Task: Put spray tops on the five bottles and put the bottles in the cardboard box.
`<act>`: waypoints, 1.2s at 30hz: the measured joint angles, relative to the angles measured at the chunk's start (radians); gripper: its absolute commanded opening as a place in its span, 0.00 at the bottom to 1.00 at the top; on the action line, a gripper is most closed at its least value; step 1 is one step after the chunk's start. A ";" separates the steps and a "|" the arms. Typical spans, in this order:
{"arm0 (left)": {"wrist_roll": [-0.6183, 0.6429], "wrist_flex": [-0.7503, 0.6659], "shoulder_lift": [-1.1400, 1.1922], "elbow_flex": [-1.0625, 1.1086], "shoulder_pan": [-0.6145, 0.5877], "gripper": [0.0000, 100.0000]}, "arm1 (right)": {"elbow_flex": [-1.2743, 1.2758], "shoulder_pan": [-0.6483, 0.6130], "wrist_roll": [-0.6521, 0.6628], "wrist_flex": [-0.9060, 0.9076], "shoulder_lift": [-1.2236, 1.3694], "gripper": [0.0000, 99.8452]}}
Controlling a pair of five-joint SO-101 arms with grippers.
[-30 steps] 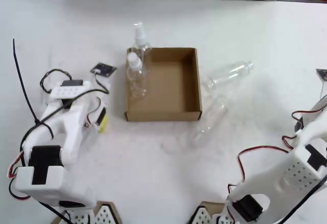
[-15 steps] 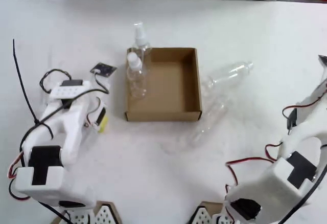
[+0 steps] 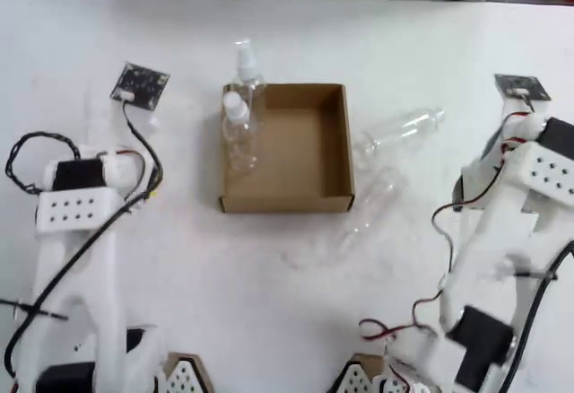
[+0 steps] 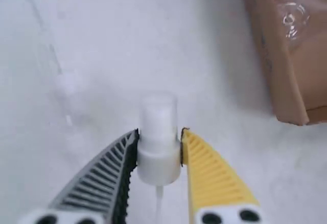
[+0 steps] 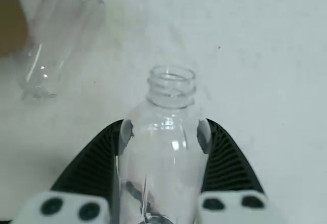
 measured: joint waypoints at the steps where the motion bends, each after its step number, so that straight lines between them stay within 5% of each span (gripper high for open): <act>1: 0.000 0.000 -0.023 -0.002 -0.002 0.02 | 0.005 -0.025 -0.015 0.000 -0.038 0.02; 7: 0.006 0.000 -0.109 -0.164 0.000 0.02 | 0.008 -0.238 -0.152 -0.040 -0.261 0.02; 17: 0.413 -0.055 -0.127 -0.624 0.008 0.02 | 0.014 -0.720 -0.209 -0.336 -0.591 0.02; 23: 0.489 -0.181 -0.127 -0.750 0.021 0.02 | 0.193 -0.959 -0.209 -0.477 -0.700 0.02; 36: 0.497 -0.158 -0.124 -1.045 0.298 0.02 | 0.928 -1.132 -0.210 -1.034 -1.166 0.02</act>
